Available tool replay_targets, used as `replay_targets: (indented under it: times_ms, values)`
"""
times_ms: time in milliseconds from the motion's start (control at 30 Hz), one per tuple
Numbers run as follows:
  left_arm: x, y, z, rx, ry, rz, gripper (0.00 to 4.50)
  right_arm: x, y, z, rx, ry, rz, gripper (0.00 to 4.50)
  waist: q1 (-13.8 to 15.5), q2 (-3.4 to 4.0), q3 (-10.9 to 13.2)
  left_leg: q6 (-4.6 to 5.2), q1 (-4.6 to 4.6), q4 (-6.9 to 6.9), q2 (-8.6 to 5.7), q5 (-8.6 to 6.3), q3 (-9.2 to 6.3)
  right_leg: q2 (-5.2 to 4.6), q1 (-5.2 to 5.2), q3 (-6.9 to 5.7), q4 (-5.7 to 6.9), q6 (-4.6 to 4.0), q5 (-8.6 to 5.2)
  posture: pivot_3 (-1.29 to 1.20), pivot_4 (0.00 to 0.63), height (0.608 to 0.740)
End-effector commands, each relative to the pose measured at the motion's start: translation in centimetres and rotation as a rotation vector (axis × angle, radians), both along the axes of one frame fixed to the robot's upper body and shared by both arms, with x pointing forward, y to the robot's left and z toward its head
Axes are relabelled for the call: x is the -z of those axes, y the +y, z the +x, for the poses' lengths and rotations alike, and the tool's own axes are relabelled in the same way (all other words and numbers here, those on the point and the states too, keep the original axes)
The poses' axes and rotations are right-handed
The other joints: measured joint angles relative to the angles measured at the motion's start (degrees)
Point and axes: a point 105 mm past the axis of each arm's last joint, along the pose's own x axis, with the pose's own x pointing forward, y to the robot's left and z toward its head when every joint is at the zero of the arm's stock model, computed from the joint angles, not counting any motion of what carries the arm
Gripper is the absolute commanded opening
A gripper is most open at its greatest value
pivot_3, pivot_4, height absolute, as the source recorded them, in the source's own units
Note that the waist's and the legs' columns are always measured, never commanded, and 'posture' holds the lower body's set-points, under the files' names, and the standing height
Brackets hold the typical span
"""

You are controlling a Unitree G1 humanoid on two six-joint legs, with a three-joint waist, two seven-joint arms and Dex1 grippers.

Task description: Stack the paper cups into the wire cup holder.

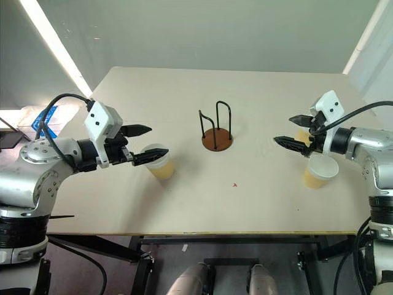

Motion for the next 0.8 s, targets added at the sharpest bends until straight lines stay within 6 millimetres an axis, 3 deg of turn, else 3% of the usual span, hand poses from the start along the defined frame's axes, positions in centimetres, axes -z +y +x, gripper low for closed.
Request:
replay_targets:
  times_ms: [33, 400, 567, 800]
  values:
    - [-1.3, 0.2, -0.4, -0.007, -0.051, 0.006, 4.49, -1.4, 0.1, -0.1, -0.014, -0.059, -0.01, 4.28, 0.0, 0.0, 0.0, 0.0, 0.0, 0.0, 0.0, 0.0, -0.01, 0.0, 0.0, 0.0, 0.0, -0.01, -0.01, 0.0, 0.15, 0.74]
    - [-1.9, -0.5, 0.5, 0.011, -0.077, -0.014, 4.49, -1.2, -0.6, -0.3, 0.012, -0.061, -0.026, 4.28, 0.1, 0.0, 0.0, -0.06, 0.0, -0.05, 0.0, -0.01, -0.04, -0.01, 0.0, -0.04, 0.01, -0.09, -0.05, 0.0, 0.15, 0.74]
    - [-1.1, -1.6, 0.8, 0.045, -0.055, -0.028, 4.49, -2.4, -0.9, -0.9, 0.019, -0.086, -0.028, 4.28, 0.1, 0.0, 0.0, -0.07, 0.01, -0.06, 0.0, 0.01, -0.04, -0.01, 0.0, -0.04, 0.01, -0.1, -0.04, 0.0, 0.15, 0.74]
    - [-0.9, -2.7, 3.1, 0.028, -0.026, -0.036, 4.49, -2.3, -2.0, -2.3, 0.076, -0.088, -0.033, 4.28, 0.5, -0.02, 0.0, -0.08, 0.01, -0.09, 0.0, 0.04, -0.06, -0.02, 0.03, -0.09, 0.0, -0.11, -0.05, 0.0, 0.15, 0.74]
